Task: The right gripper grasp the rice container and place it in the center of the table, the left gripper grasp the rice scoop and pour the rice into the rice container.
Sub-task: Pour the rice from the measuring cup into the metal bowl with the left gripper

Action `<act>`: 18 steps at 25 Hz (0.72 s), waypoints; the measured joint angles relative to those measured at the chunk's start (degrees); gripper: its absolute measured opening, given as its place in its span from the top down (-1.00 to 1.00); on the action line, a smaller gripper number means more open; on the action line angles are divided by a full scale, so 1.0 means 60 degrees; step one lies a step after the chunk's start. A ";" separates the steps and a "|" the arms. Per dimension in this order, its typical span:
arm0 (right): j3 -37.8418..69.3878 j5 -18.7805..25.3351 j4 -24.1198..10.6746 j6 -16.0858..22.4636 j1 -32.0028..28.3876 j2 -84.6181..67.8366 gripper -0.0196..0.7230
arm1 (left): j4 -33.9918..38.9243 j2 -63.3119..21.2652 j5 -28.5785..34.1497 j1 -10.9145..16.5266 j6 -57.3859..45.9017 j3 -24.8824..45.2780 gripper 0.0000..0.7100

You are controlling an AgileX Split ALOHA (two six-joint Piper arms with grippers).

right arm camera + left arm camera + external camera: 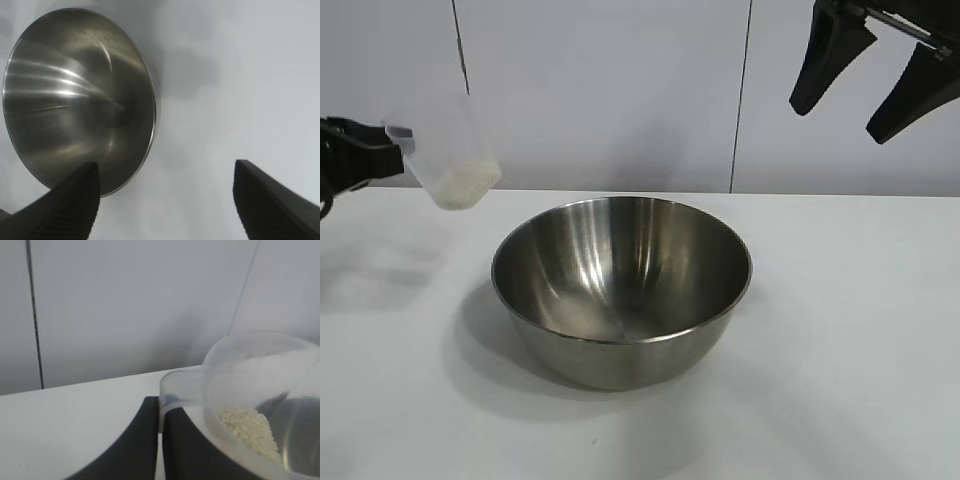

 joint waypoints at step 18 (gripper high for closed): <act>0.0000 -0.0162 0.0274 0.0000 0.0000 0.0000 -0.44 | -0.5847 -0.0742 0.3729 -0.4464 1.1862 -0.1196 0.97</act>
